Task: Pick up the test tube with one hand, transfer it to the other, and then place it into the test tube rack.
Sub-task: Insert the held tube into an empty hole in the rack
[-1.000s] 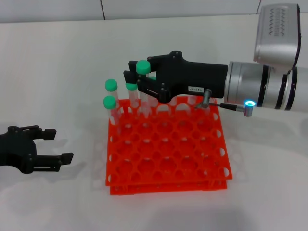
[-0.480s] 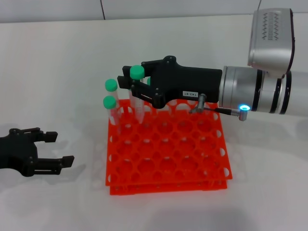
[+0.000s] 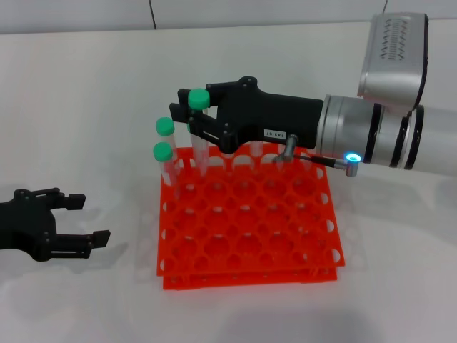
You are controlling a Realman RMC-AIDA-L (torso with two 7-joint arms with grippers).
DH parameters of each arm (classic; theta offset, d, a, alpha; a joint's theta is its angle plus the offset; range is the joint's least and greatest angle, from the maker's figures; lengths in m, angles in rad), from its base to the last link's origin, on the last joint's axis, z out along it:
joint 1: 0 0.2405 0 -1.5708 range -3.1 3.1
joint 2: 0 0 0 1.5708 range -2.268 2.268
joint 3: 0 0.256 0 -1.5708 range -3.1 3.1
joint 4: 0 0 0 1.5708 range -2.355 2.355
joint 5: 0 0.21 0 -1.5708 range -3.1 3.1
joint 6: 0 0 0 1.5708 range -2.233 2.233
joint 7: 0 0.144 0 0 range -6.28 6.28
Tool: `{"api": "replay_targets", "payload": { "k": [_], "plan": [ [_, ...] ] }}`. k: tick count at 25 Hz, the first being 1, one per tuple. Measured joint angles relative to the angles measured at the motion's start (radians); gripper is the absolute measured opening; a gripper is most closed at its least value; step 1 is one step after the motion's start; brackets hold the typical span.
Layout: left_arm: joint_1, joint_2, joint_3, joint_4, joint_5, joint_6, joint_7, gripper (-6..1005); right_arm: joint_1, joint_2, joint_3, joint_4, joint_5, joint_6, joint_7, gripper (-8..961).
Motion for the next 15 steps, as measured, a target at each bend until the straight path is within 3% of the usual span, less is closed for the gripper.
{"api": "replay_targets", "payload": {
  "k": [15],
  "plan": [
    [-0.023,-0.001,0.0,0.0,0.0,-0.003,0.003,874,0.011,0.0,-0.068,0.077,0.166,0.008,-0.099,203]
  ]
}}
